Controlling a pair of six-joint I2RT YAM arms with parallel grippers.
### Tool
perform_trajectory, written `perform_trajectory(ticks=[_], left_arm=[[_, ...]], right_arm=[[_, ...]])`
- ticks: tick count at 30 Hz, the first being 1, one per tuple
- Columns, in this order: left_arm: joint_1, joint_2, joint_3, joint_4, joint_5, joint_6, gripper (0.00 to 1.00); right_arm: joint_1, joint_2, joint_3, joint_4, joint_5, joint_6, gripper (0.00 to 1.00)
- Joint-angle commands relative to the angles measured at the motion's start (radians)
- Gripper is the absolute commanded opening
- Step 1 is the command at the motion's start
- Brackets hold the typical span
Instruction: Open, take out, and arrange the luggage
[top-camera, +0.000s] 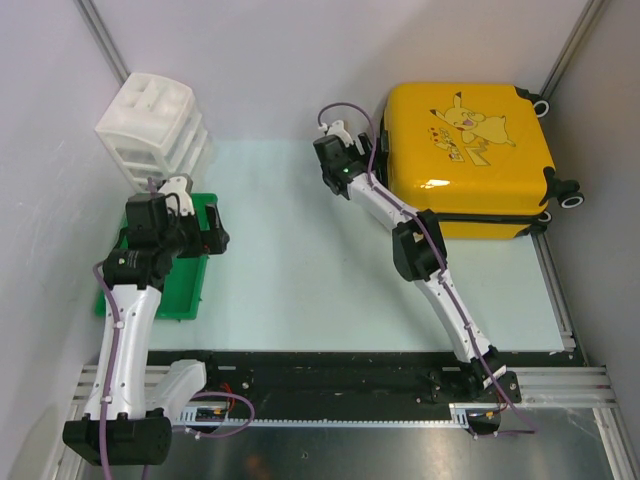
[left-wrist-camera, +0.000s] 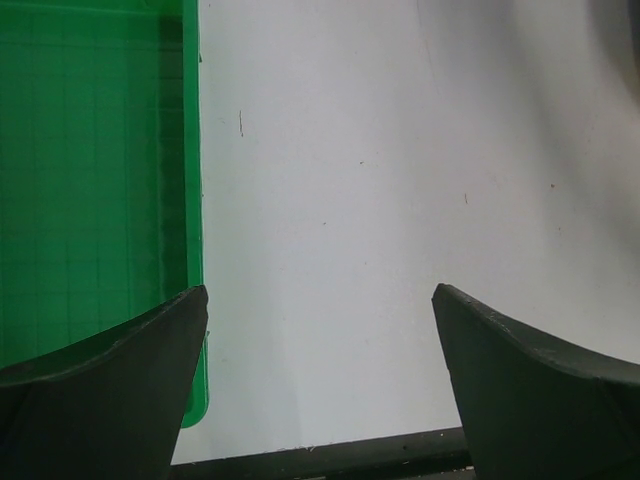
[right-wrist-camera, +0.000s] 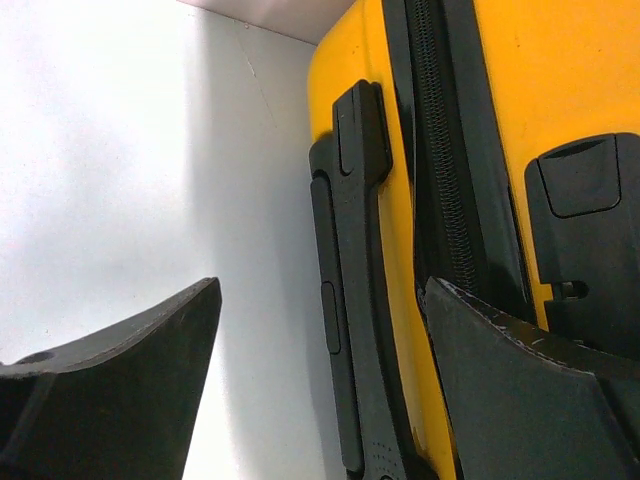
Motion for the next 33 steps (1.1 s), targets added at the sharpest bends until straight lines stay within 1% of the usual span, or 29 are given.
perform_trajectory(ticks=[1, 4, 6, 12, 15, 22, 25, 30, 33], left_arm=[[0.007, -0.004, 0.023, 0.021, -0.004, -0.021, 1.0], [0.008, -0.007, 0.021, 0.024, 0.001, -0.02, 1.0], [0.008, -0.009, 0.024, 0.024, 0.003, -0.021, 1.0], [0.008, -0.015, 0.032, 0.024, 0.004, -0.023, 1.0], [0.007, -0.029, 0.028, 0.023, 0.003, -0.021, 1.0], [0.008, -0.036, 0.021, 0.023, -0.004, -0.018, 1.0], [0.007, -0.029, 0.026, 0.023, 0.003, -0.023, 1.0], [0.008, -0.013, 0.044, 0.023, 0.006, -0.028, 1.0], [0.008, -0.012, 0.044, 0.023, 0.001, -0.028, 1.0]], right_arm=[[-0.012, 0.013, 0.028, 0.014, 0.026, 0.001, 0.89], [0.009, -0.018, 0.01, 0.061, 0.062, -0.02, 0.91], [0.025, -0.047, 0.002, 0.079, 0.072, -0.033, 0.9], [0.091, -0.107, -0.022, 0.073, 0.057, -0.022, 0.9], [0.106, -0.101, -0.019, 0.061, 0.055, -0.011, 0.9], [0.051, -0.05, -0.007, 0.053, 0.05, -0.002, 0.89], [0.008, -0.029, 0.022, -0.031, -0.005, 0.079, 0.89], [-0.029, 0.005, 0.031, -0.059, -0.039, 0.092, 0.84], [-0.043, 0.022, 0.042, -0.062, -0.043, 0.093, 0.82]])
